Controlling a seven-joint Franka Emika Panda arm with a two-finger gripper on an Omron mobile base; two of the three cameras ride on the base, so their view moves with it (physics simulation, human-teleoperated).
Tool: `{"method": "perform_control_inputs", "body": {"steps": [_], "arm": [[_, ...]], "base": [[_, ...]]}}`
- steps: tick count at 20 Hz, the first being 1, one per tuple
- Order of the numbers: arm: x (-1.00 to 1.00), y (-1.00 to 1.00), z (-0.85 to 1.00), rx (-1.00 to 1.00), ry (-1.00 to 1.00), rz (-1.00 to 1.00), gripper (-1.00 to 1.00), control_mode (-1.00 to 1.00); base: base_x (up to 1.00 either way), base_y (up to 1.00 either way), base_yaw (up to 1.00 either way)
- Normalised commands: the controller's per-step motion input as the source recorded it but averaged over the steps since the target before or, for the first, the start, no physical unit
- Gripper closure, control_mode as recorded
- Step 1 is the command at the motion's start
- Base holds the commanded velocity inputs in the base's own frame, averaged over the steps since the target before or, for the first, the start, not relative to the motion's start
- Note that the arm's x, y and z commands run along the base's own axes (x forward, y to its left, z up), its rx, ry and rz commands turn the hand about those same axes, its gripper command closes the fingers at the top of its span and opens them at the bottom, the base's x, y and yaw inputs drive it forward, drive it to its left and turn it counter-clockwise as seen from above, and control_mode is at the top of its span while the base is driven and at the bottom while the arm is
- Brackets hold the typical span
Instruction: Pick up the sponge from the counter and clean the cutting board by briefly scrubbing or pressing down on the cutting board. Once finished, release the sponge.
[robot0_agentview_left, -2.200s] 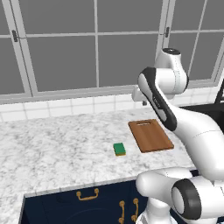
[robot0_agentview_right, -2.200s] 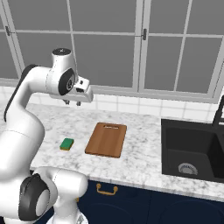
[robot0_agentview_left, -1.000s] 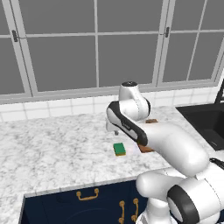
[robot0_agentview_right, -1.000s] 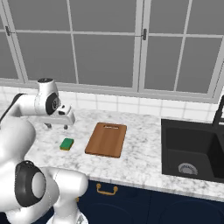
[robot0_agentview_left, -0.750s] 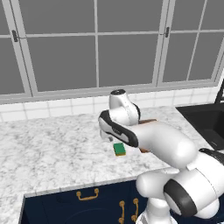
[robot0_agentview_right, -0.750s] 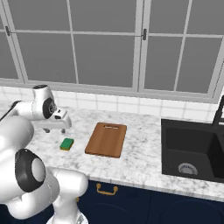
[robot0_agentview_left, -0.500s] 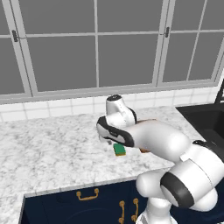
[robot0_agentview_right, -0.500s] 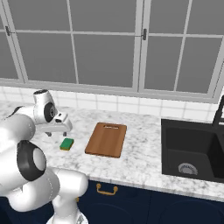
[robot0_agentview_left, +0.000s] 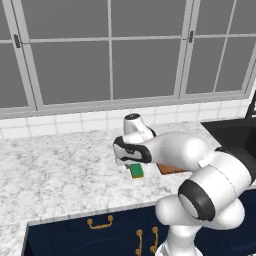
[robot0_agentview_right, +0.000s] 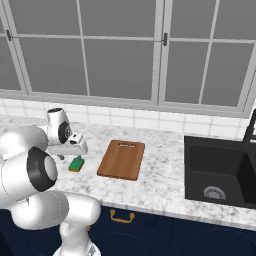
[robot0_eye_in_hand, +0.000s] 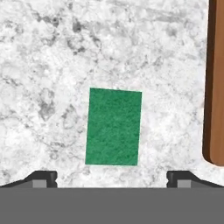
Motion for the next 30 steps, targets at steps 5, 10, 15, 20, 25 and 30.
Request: {"method": "perform_control_inputs", "body": {"steps": [5, 10, 15, 20, 25, 30], "arm": [[0.00, 0.00, -0.31, 0.00, 0.02, 0.00, -1.00, -1.00], [0.00, 0.00, -0.28, 0.00, 0.02, 0.00, -1.00, -1.00], [0.02, 0.00, -0.24, 0.00, 0.00, 0.00, -1.00, -1.00], [0.01, 0.00, -0.20, 0.00, 0.00, 0.00, -1.00, -1.00], [0.03, 0.00, -0.23, 0.00, 0.02, 0.00, 1.00, -1.00], [0.00, -0.01, -0.14, 0.01, 0.02, 0.00, 1.00, -1.00]], "base": [[0.00, 0.00, 0.00], [0.00, 0.00, 0.00], [0.00, 0.00, 0.00], [0.00, 0.00, 0.00], [0.00, 0.00, 0.00], [0.00, 0.00, 0.00]]}}
